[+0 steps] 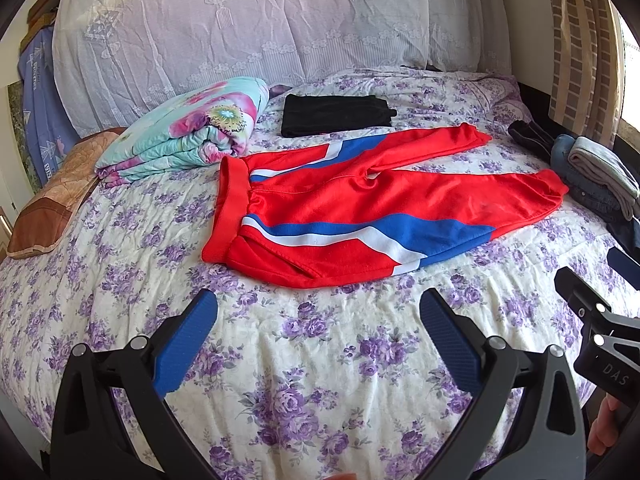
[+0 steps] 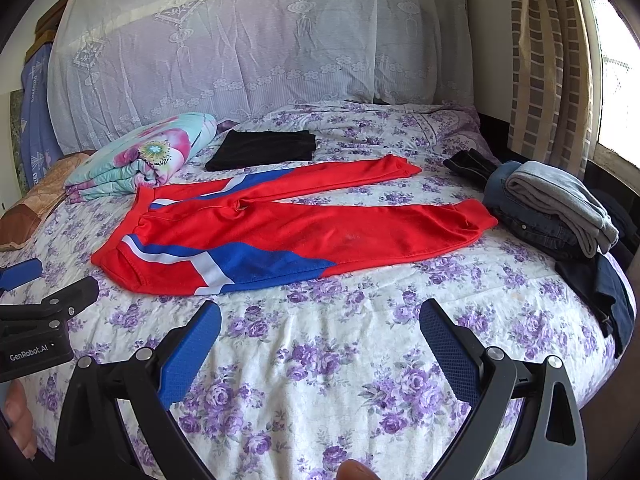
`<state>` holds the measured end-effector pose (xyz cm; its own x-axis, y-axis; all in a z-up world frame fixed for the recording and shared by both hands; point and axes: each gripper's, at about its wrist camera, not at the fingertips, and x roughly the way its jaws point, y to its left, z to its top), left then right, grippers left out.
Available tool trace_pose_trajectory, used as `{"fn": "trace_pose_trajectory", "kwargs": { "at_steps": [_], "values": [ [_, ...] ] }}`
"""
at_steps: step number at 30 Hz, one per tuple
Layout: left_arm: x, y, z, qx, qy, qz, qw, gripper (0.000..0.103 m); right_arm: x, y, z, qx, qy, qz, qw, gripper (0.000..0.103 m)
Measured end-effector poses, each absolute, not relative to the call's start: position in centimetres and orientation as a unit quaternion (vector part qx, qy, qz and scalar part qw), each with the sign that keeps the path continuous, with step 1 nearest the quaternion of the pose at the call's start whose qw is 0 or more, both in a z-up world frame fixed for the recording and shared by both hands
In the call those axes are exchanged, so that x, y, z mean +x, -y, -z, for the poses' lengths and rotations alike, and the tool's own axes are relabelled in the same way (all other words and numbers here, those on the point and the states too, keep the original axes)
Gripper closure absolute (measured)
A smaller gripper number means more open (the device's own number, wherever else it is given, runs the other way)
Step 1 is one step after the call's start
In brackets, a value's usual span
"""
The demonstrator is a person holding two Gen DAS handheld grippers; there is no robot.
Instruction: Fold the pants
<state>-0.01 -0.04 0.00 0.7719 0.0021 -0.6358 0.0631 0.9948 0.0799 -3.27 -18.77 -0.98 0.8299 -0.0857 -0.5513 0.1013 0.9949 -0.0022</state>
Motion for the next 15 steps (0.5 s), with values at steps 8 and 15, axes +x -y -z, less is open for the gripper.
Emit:
{"fn": "trace_pose_trajectory", "kwargs": {
  "at_steps": [8, 15],
  "values": [
    [0.30, -0.03, 0.22, 0.049, -0.339, 0.017, 0.940, 0.004, -3.48, 19.04, 0.89, 0.011, -0.288, 0.046, 0.957, 0.003],
    [0.19, -0.12, 0.21, 0.048, -0.339, 0.016, 0.939, 0.004, -3.47, 18.94, 0.87, 0.011, -0.288, 0.047, 0.957, 0.003]
  ]
}}
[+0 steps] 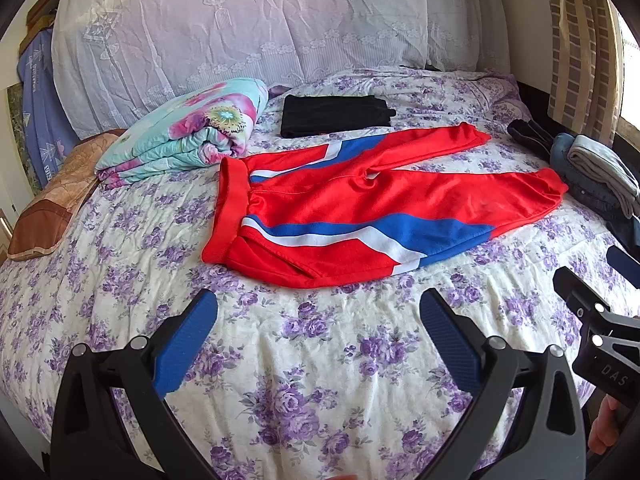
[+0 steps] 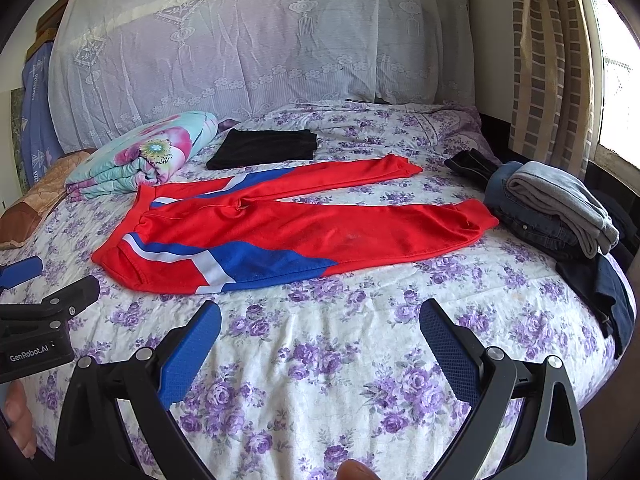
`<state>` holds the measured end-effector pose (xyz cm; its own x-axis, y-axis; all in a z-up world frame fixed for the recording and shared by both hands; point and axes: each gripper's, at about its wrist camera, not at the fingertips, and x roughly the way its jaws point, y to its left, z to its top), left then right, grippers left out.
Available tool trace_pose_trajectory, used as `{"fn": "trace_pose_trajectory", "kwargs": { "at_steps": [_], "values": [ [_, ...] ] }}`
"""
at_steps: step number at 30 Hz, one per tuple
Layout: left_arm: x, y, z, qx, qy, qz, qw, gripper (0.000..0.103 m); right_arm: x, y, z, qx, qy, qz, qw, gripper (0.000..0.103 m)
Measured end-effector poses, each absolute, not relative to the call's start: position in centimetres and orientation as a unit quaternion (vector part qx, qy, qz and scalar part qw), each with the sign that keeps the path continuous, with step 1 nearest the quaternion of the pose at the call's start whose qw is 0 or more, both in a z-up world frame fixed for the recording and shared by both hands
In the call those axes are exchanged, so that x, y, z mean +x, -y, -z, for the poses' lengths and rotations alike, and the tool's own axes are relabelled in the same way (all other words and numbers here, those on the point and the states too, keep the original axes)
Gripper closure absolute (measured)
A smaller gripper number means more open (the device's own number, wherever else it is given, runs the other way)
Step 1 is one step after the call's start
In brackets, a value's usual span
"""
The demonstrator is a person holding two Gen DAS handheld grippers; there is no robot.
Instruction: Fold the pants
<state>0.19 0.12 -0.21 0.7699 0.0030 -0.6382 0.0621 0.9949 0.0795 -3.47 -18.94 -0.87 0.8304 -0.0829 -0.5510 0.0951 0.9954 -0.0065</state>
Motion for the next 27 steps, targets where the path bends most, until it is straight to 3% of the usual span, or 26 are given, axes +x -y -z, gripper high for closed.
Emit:
{"fn": "trace_pose_trajectory", "kwargs": {
  "at_steps": [27],
  "values": [
    [0.14, -0.13, -0.01, 0.048, -0.341, 0.016, 0.939, 0.004, -3.47, 18.73, 0.90, 0.010, -0.289, 0.046, 0.956, 0.003]
  ]
}}
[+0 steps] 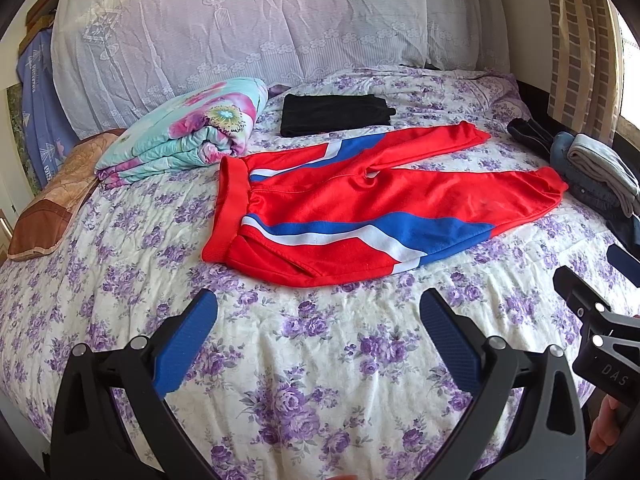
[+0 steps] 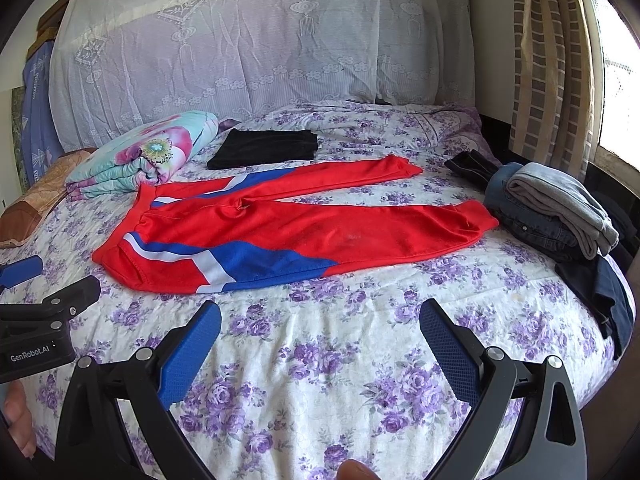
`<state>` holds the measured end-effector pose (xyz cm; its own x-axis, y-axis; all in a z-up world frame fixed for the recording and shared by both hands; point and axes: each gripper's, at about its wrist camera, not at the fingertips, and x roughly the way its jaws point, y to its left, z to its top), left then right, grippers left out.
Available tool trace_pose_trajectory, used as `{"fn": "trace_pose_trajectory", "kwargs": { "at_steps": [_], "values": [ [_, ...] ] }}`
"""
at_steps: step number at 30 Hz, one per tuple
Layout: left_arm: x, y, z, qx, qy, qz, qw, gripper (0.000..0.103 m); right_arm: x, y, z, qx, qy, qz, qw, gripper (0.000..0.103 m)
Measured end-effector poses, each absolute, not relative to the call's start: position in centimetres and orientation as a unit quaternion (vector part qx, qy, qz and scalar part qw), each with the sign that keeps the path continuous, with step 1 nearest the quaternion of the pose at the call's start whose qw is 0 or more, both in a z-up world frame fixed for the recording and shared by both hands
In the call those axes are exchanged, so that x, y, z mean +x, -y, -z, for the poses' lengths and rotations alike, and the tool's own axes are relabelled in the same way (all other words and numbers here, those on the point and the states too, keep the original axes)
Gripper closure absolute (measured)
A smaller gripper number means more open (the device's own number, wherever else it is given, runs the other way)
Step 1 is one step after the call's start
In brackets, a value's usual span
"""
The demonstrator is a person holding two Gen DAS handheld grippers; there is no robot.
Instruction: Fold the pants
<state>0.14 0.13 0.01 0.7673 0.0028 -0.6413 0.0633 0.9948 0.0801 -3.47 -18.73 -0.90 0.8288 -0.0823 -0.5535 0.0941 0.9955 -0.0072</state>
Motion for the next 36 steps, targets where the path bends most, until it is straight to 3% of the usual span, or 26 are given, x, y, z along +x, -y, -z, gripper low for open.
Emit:
{"fn": "trace_pose_trajectory", "kwargs": {
  "at_steps": [16, 28, 31, 36],
  "values": [
    [1.1, -0.8, 1.3, 0.055, -0.354, 0.020, 0.933, 0.004, -2.7, 18.8, 2.0, 0.001, -0.301, 0.046, 0.952, 0.003],
    [6.7, -13.6, 3.4, -0.014, -0.393, 0.029, 0.919, 0.004, 0.7, 14.7, 4.5, -0.078, -0.325, -0.040, 0.942, 0.003],
    [8.9, -14.9, 3.7, -0.036, -0.403, 0.074, 0.911, 0.013, 2.1, 13.0, 5.6, -0.107, -0.337, -0.057, 0.934, 0.003],
    [13.1, -14.5, 6.1, -0.034, -0.456, 0.119, 0.881, 0.052, 4.0, 11.9, 6.6, -0.130, -0.361, -0.058, 0.921, 0.003]
  ]
}}
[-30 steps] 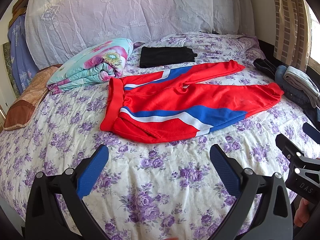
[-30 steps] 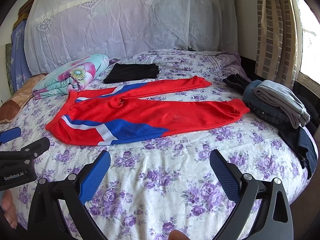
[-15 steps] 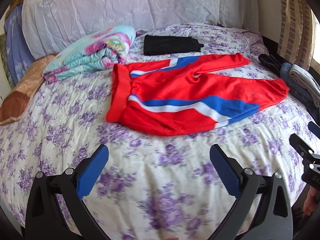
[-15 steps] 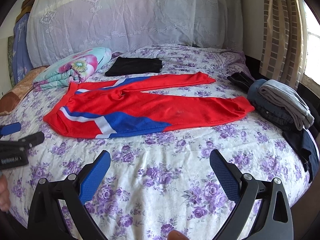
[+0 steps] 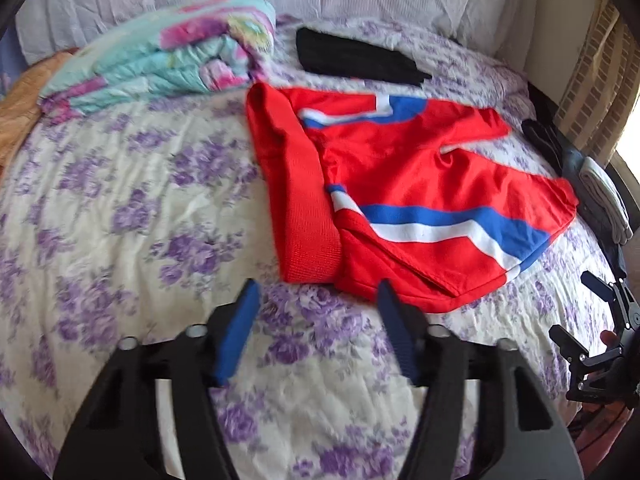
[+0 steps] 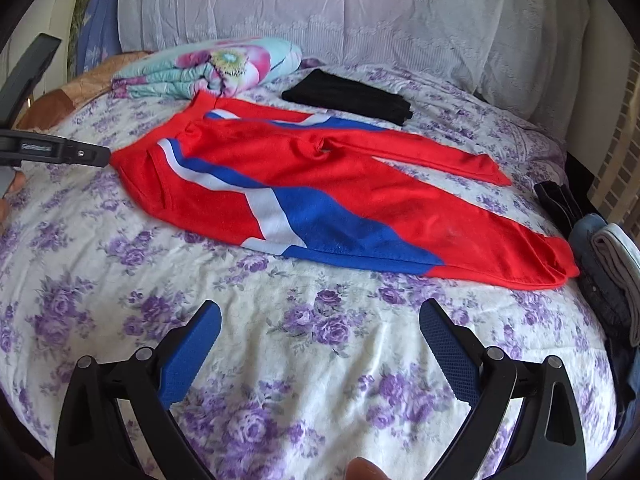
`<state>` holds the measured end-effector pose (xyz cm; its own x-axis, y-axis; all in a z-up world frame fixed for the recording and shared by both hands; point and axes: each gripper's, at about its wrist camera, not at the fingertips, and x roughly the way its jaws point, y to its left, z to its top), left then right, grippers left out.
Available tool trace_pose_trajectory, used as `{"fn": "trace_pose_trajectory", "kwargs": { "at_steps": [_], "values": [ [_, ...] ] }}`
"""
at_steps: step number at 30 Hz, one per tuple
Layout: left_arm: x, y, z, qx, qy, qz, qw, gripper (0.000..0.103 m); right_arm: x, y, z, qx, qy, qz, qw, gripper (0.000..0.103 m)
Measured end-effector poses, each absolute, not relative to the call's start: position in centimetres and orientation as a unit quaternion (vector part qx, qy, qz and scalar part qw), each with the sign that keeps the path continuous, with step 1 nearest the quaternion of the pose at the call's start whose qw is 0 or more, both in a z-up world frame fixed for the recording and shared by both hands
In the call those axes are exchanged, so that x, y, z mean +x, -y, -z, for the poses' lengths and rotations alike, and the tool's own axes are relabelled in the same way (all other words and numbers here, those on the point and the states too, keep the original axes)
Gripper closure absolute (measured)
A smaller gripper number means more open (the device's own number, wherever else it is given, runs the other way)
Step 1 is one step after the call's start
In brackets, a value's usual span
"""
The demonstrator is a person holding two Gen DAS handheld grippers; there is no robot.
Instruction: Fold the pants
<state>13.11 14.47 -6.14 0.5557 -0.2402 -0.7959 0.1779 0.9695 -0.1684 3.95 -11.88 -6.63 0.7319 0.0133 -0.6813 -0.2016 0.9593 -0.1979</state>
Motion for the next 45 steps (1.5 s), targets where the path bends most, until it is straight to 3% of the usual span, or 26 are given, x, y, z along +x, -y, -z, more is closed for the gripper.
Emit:
{"fn": "trace_pose_trajectory", "kwargs": {
  "at_steps": [4, 7, 9, 12, 19, 22, 23, 24, 33, 41, 43, 45],
  "values": [
    [15.0, -14.6, 7.4, -0.045, -0.478, 0.136, 0.866, 0.046, 4.8, 11.9, 7.0, -0.137, -0.368, -0.060, 0.918, 0.003],
    [16.0, -14.8, 7.7, -0.074, -0.484, 0.155, 0.858, 0.029, 5.9, 11.8, 7.2, -0.143, -0.370, -0.068, 0.915, 0.003],
    [16.9, -14.8, 7.9, -0.094, -0.492, 0.169, 0.849, 0.030, 6.6, 11.3, 7.1, -0.160, -0.367, -0.076, 0.913, 0.003],
    [17.8, -14.3, 7.9, -0.085, -0.494, 0.166, 0.849, 0.060, 7.4, 9.3, 6.8, -0.208, -0.351, -0.107, 0.907, 0.003],
    [17.4, -14.8, 7.1, -0.111, -0.478, 0.193, 0.850, 0.073, 9.6, 2.9, 8.9, -0.362, -0.308, -0.169, 0.864, 0.006],
    [17.2, -15.0, 6.6, -0.114, -0.467, 0.198, 0.854, 0.074, 10.7, 1.3, 9.9, -0.390, -0.298, -0.177, 0.853, 0.050],
    [17.2, -15.1, 6.5, -0.115, -0.466, 0.198, 0.855, 0.075, 10.9, 0.8, 10.1, -0.394, -0.299, -0.178, 0.851, 0.079],
    [17.1, -15.2, 6.5, -0.117, -0.465, 0.196, 0.855, 0.076, 10.9, 0.4, 10.2, -0.399, -0.300, -0.175, 0.849, 0.098],
    [13.0, -18.5, 4.3, -0.138, -0.422, 0.203, 0.872, 0.077, 3.9, -2.2, 6.9, -0.416, -0.236, -0.175, 0.861, 0.098],
    [4.9, -23.1, 4.6, -0.137, -0.405, 0.139, 0.893, 0.076, -1.8, -6.0, 6.5, -0.383, -0.234, -0.269, 0.852, 0.096],
    [3.9, -23.6, 5.1, -0.136, -0.411, 0.119, 0.894, 0.071, -1.9, -5.8, 6.3, -0.354, -0.249, -0.288, 0.854, 0.078],
    [2.8, -23.9, 5.2, -0.128, -0.406, 0.102, 0.899, 0.068, -1.0, -2.8, 4.6, -0.290, -0.268, -0.277, 0.876, 0.042]
  ]
}}
